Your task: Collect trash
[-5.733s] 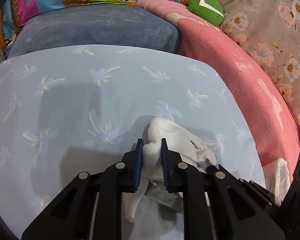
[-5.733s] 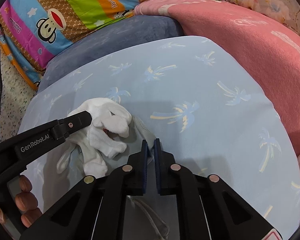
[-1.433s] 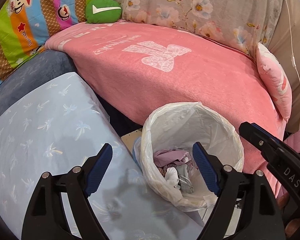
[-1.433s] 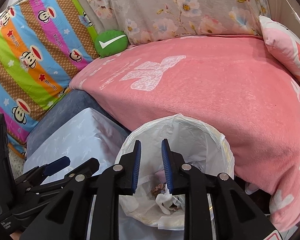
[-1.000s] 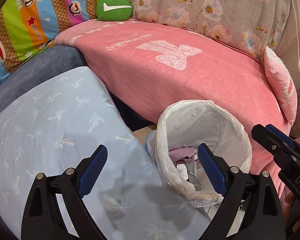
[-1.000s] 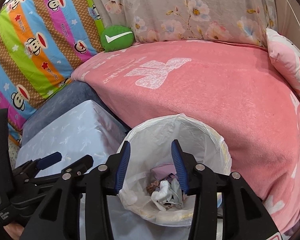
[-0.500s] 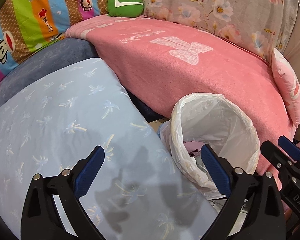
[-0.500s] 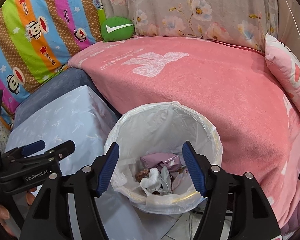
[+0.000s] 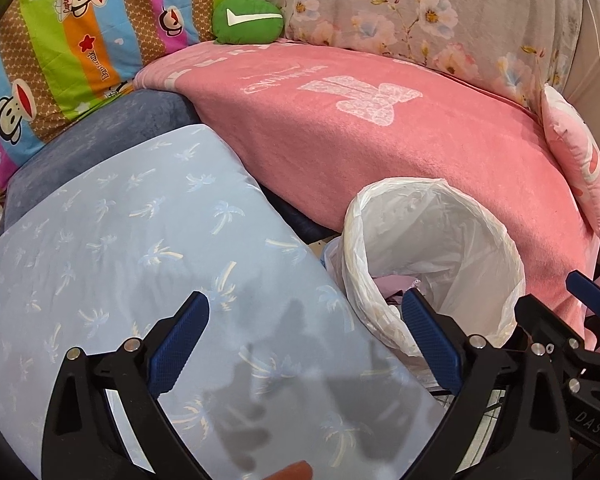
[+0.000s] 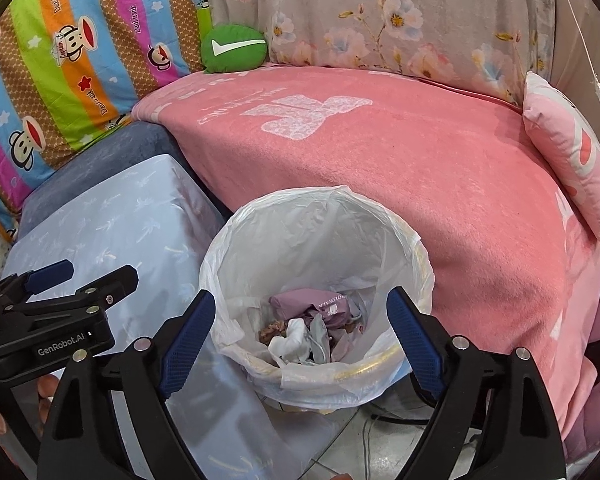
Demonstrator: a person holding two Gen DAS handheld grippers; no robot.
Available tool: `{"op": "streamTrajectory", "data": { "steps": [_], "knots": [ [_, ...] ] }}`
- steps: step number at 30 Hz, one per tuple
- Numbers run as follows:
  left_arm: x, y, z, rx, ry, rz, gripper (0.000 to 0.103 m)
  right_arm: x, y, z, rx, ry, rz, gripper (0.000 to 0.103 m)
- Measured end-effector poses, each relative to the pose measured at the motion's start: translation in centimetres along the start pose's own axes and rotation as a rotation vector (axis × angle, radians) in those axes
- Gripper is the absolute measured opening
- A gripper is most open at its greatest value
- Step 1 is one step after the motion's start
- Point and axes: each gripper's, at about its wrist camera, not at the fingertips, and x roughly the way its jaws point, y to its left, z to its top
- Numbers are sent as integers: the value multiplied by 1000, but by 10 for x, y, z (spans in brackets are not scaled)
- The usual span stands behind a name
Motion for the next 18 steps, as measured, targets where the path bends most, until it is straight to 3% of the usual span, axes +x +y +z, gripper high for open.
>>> {"op": "streamTrajectory", "data": {
  "steps": [3,18],
  "knots": [
    [-2,-2,-2,7,-7,9,94,-3,0,-4,-8,0,-5,99],
    [-3,-10,-15,25,12,43,96,-3,-6,-16,-6,18,-40,99]
  ]
}}
